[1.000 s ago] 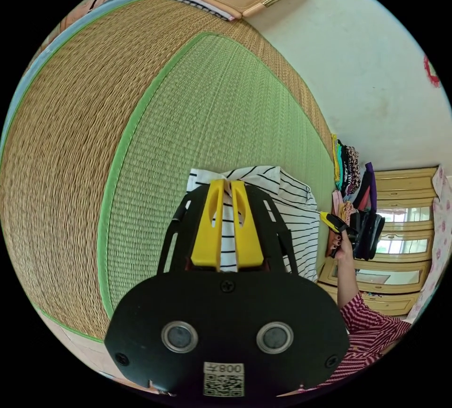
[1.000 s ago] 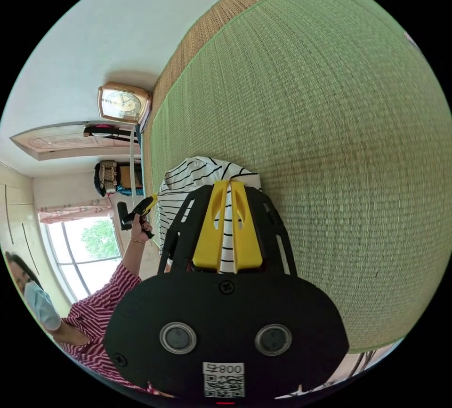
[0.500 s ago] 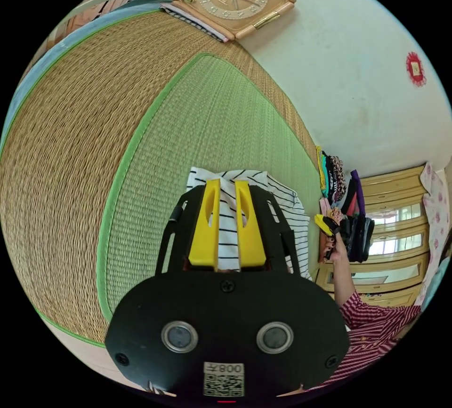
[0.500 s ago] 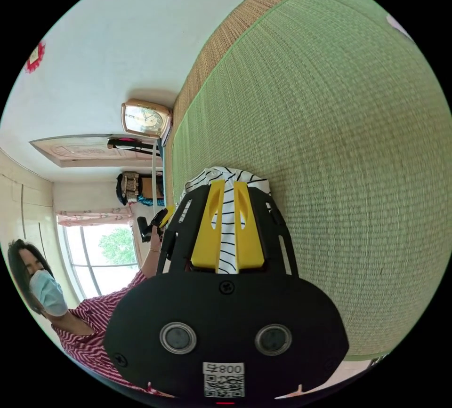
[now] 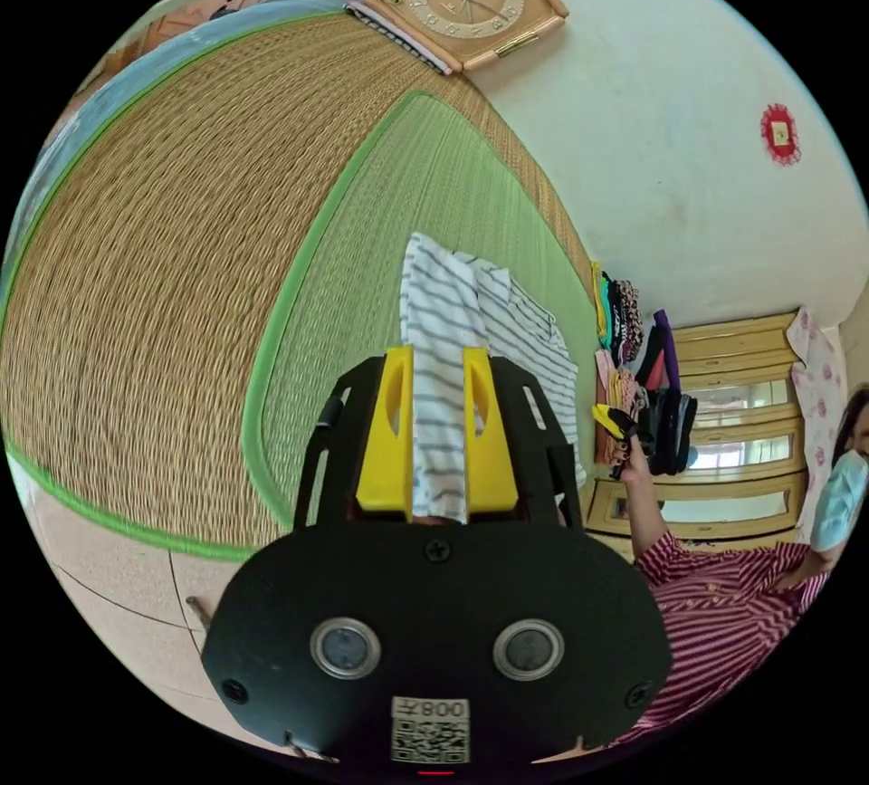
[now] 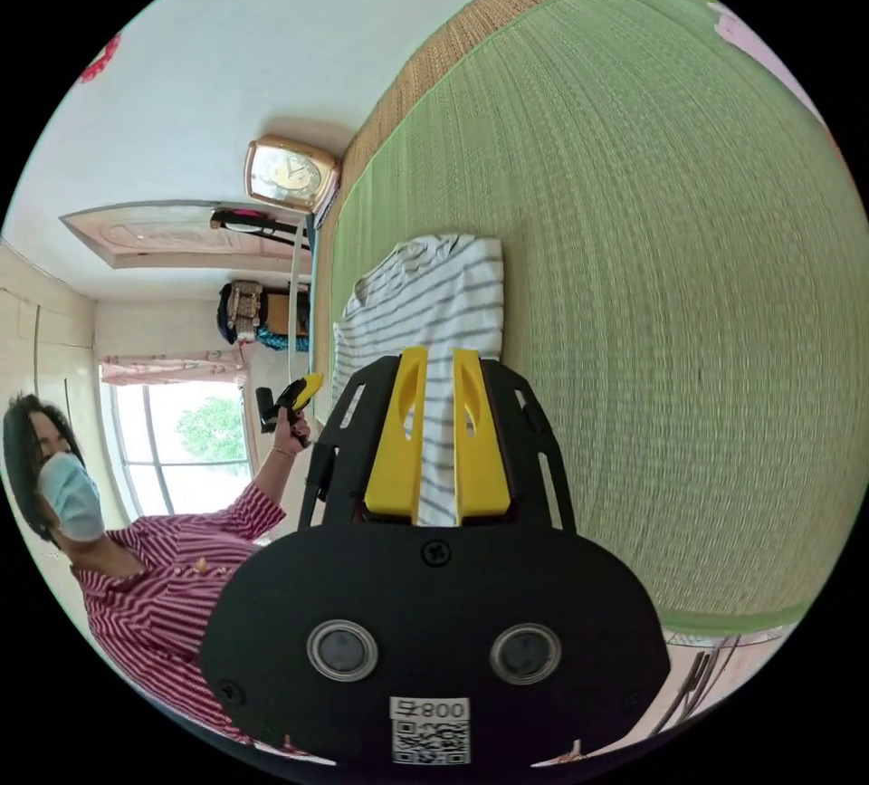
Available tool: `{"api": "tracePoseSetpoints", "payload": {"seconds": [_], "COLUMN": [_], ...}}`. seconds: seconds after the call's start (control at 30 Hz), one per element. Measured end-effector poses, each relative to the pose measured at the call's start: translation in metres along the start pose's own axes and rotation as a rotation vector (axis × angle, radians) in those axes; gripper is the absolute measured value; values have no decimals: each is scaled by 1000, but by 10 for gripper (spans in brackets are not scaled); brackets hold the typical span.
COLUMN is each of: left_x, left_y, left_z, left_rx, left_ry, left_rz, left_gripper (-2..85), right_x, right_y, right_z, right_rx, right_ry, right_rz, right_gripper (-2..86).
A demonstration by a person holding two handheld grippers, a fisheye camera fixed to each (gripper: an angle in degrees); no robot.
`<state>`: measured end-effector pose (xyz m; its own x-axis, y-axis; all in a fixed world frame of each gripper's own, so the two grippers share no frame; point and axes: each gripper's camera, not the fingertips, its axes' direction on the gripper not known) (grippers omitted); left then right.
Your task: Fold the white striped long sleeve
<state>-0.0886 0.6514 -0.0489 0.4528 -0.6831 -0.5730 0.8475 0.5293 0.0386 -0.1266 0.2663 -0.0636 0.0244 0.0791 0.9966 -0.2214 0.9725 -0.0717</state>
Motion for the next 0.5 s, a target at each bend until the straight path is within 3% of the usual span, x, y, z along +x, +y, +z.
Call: {"api": "tracePoseSetpoints", "payload": {"seconds": [0.27,0.5], "left_x": [-39,-41], "left_y": [63,53], "left_z": [31,70], "left_rx": [-83,-116], "left_ry": [110,59], "left_rz": [-43,-3], "left_gripper": [99,31], "right_x": [20,6], "right_y": [107,125], "right_z": [-1,11], "right_rx": [-44,-53], "right_ry": [-87,-56], "right_rz": [50,3], "right_gripper": [77,78]}}
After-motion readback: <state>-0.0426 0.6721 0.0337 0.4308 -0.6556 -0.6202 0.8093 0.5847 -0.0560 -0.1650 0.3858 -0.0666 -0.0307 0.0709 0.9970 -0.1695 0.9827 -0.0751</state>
